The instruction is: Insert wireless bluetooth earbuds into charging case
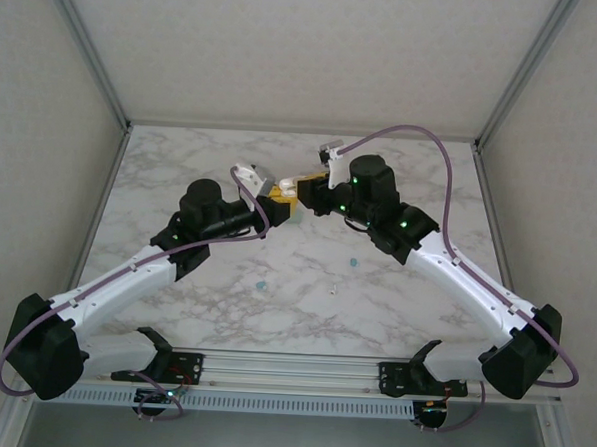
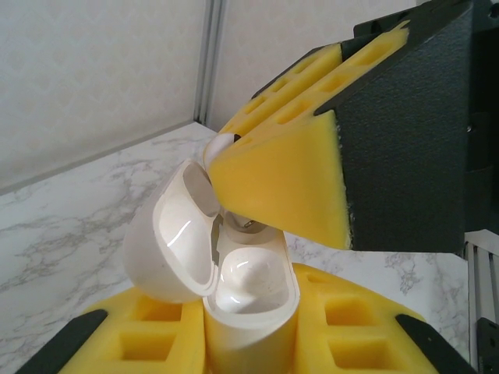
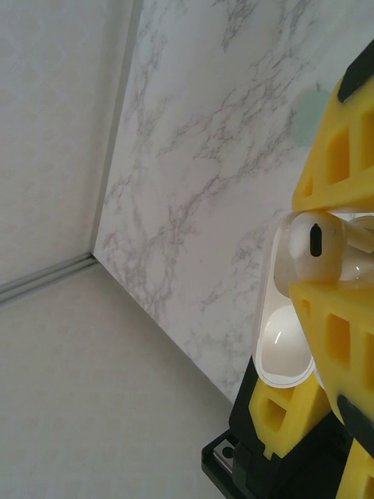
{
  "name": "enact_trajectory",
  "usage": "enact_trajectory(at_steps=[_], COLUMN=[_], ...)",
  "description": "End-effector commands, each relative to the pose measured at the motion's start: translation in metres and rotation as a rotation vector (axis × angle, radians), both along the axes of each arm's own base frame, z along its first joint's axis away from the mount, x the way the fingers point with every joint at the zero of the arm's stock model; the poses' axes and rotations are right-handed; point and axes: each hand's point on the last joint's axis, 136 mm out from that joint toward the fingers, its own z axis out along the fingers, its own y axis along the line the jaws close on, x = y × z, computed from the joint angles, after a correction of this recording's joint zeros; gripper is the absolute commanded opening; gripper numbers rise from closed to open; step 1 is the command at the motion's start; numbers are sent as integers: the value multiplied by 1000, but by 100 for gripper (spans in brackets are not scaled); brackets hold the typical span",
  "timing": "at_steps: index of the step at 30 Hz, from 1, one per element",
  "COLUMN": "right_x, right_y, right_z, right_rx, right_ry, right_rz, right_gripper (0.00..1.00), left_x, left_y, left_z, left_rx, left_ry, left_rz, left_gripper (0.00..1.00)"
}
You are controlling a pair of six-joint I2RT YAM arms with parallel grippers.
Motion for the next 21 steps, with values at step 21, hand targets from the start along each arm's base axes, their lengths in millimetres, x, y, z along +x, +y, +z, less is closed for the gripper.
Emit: enact_trajectory(at_steps=[21], right_x=[-30], right_y=[14], right_z=[-10], right_rx=[-23], right_ry=[8], right_rz=[155], right_gripper=[35], left_x=[-3], left_y=[-5], left_z=[48], left_rx=[-91], left_ry=[-145], left_rz=[-7], left_gripper=[14])
